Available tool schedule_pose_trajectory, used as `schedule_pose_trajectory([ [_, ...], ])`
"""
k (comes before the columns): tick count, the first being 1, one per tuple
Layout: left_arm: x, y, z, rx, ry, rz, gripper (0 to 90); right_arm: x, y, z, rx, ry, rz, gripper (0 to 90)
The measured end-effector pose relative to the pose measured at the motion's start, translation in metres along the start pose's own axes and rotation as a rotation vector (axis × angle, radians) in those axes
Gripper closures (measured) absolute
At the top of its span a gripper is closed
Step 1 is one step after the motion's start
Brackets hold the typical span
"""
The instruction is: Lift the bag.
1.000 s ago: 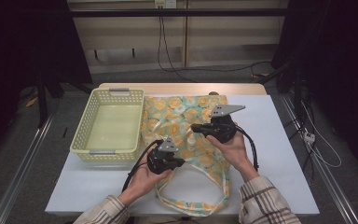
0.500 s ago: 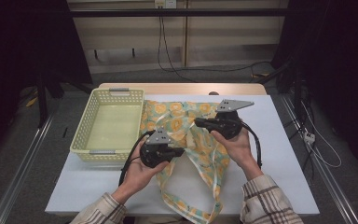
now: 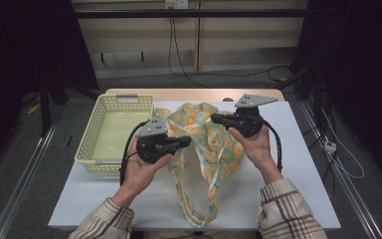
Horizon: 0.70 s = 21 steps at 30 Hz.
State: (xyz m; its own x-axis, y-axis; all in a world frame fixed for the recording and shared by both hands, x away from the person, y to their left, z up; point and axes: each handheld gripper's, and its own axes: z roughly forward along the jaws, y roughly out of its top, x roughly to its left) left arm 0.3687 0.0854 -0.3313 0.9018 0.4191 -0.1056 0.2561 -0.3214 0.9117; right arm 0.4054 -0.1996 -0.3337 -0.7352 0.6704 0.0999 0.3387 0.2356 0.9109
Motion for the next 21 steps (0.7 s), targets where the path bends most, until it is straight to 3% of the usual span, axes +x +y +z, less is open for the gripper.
schedule_pose_trajectory([
  [8,0.002,0.021,-0.016,-0.077,0.016,0.008,90.0,-0.002,0.020,-0.007,-0.031,-0.019,-0.021,90.0],
  [13,0.002,0.033,-0.025,-0.096,0.031,0.030,90.0,-0.003,0.031,-0.011,-0.041,-0.031,-0.032,90.0],
  [21,0.001,0.051,-0.042,-0.147,0.054,0.047,90.0,-0.011,0.044,-0.016,-0.073,-0.052,-0.017,90.0],
])
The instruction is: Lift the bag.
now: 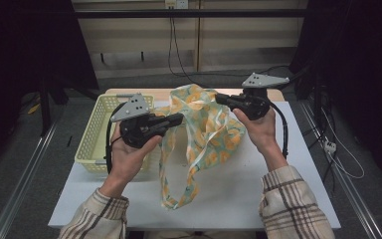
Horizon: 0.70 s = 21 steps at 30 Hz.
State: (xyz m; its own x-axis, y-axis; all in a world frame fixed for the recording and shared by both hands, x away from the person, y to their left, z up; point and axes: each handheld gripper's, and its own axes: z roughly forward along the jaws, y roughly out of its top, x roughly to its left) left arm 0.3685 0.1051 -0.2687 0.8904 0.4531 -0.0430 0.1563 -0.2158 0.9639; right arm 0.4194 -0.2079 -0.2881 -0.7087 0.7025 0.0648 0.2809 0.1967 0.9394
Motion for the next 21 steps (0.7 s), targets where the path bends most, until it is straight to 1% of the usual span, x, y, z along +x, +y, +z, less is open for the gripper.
schedule_pose_trajectory([
  [3,0.000,0.006,-0.004,-0.020,-0.001,0.002,90.0,-0.001,0.008,-0.003,-0.017,-0.010,-0.004,90.0],
  [6,-0.001,0.014,-0.011,-0.045,0.007,0.011,90.0,-0.003,0.017,-0.006,-0.032,-0.022,-0.014,90.0],
  [7,-0.001,0.017,-0.013,-0.055,-0.001,0.016,90.0,-0.004,0.021,-0.007,-0.036,-0.027,-0.016,90.0],
  [8,0.000,0.021,-0.015,-0.069,-0.021,0.017,90.0,-0.004,0.025,-0.008,-0.040,-0.029,-0.018,90.0],
  [9,0.000,0.025,-0.018,-0.077,-0.021,0.024,90.0,-0.005,0.029,-0.009,-0.045,-0.034,-0.020,90.0],
  [12,-0.001,0.037,-0.025,-0.105,-0.015,0.036,90.0,-0.006,0.041,-0.012,-0.060,-0.044,-0.028,90.0],
  [13,-0.003,0.042,-0.028,-0.111,0.012,0.041,90.0,-0.006,0.045,-0.013,-0.068,-0.047,-0.031,90.0],
  [16,-0.004,0.053,-0.034,-0.136,0.011,0.050,90.0,-0.005,0.056,-0.015,-0.085,-0.053,-0.042,90.0],
  [17,-0.004,0.056,-0.036,-0.140,0.017,0.057,90.0,-0.004,0.059,-0.015,-0.088,-0.057,-0.049,90.0],
  [19,-0.005,0.060,-0.038,-0.156,0.015,0.057,90.0,-0.004,0.066,-0.016,-0.091,-0.063,-0.056,90.0],
  [21,-0.005,0.060,-0.039,-0.147,0.016,0.065,90.0,-0.005,0.072,-0.016,-0.097,-0.076,-0.061,90.0],
])
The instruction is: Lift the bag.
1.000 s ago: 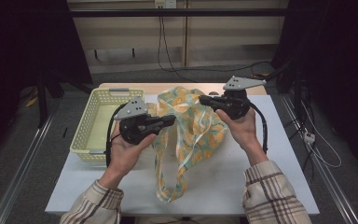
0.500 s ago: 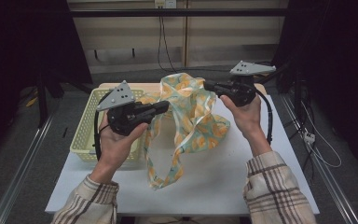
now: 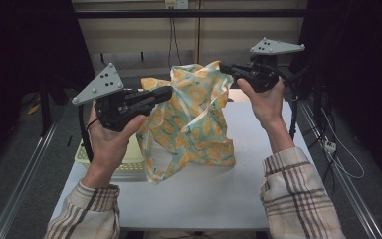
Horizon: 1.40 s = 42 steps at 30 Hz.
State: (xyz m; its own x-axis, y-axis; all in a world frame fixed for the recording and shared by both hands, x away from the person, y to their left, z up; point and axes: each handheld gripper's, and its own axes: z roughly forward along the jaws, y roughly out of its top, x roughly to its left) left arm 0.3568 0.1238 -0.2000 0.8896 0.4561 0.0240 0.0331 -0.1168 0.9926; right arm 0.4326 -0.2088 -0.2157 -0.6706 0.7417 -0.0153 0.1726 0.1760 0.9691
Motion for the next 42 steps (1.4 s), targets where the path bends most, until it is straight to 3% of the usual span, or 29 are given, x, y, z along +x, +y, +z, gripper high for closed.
schedule_pose_trajectory([
  [4,0.004,-0.010,0.004,0.034,-0.001,-0.020,90.0,0.001,-0.007,0.004,0.027,-0.026,-0.018,90.0],
  [5,0.006,-0.014,0.006,0.042,-0.025,-0.026,90.0,0.000,-0.011,0.006,0.033,-0.023,-0.010,90.0],
  [6,0.006,-0.018,0.007,0.058,-0.003,-0.032,90.0,-0.002,-0.016,0.008,0.039,-0.025,-0.002,90.0],
  [8,0.009,-0.025,0.011,0.086,-0.028,-0.037,90.0,-0.007,-0.025,0.012,0.052,-0.031,0.017,90.0],
  [9,0.008,-0.028,0.012,0.104,0.000,-0.035,90.0,-0.009,-0.029,0.013,0.061,-0.035,0.026,90.0],
  [11,0.008,-0.034,0.014,0.124,-0.001,-0.041,90.0,-0.015,-0.035,0.016,0.070,-0.043,0.040,90.0],
  [19,0.001,-0.050,0.011,0.159,-0.025,-0.040,90.0,-0.033,-0.051,0.019,0.099,-0.086,0.081,90.0],
  [25,-0.014,-0.053,0.000,0.190,-0.030,0.021,90.0,-0.033,-0.055,0.019,0.127,-0.102,0.066,90.0],
  [29,-0.012,-0.070,0.013,0.248,-0.019,0.018,90.0,-0.035,-0.063,0.028,0.152,-0.103,0.073,90.0],
  [34,-0.005,-0.099,0.033,0.340,-0.028,-0.016,90.0,-0.036,-0.079,0.038,0.177,-0.104,0.088,90.0],
  [42,-0.003,-0.131,0.051,0.401,-0.037,-0.045,90.0,-0.040,-0.098,0.048,0.197,-0.098,0.117,90.0],
])
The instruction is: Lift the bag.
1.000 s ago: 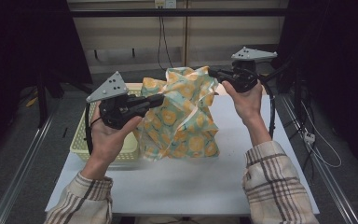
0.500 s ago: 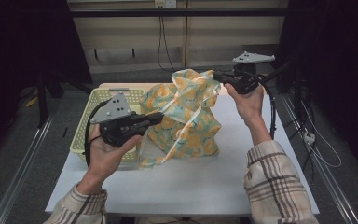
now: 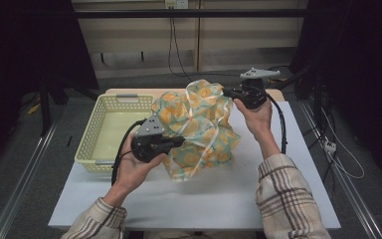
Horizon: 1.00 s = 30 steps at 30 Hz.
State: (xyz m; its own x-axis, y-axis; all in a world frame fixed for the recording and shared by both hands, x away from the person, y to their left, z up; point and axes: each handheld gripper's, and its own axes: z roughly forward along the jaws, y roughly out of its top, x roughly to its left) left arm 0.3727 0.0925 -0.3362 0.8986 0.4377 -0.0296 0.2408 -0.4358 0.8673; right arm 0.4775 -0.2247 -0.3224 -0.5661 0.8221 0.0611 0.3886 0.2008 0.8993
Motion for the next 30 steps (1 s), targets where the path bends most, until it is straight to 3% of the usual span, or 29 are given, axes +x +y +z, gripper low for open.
schedule_pose_trajectory([
  [6,0.000,-0.009,0.013,0.013,0.001,-0.004,89.1,-0.001,-0.008,0.007,0.013,0.005,0.007,90.0],
  [13,0.001,-0.005,0.006,-0.038,0.044,-0.021,68.1,0.002,-0.005,0.002,-0.010,0.018,-0.003,90.0],
  [15,0.002,-0.004,0.003,-0.050,0.047,-0.026,63.1,0.003,-0.003,0.000,-0.018,0.025,-0.003,82.1],
  [18,0.003,-0.001,0.000,-0.062,0.066,-0.027,52.5,0.004,-0.003,-0.003,-0.017,0.026,-0.004,81.5],
  [24,0.002,0.006,-0.001,-0.083,0.094,-0.025,38.0,0.005,-0.003,-0.009,-0.018,0.039,-0.004,65.3],
  [30,0.003,0.016,-0.003,-0.105,0.112,-0.029,27.9,0.005,-0.003,-0.023,-0.026,0.032,0.006,50.4],
])
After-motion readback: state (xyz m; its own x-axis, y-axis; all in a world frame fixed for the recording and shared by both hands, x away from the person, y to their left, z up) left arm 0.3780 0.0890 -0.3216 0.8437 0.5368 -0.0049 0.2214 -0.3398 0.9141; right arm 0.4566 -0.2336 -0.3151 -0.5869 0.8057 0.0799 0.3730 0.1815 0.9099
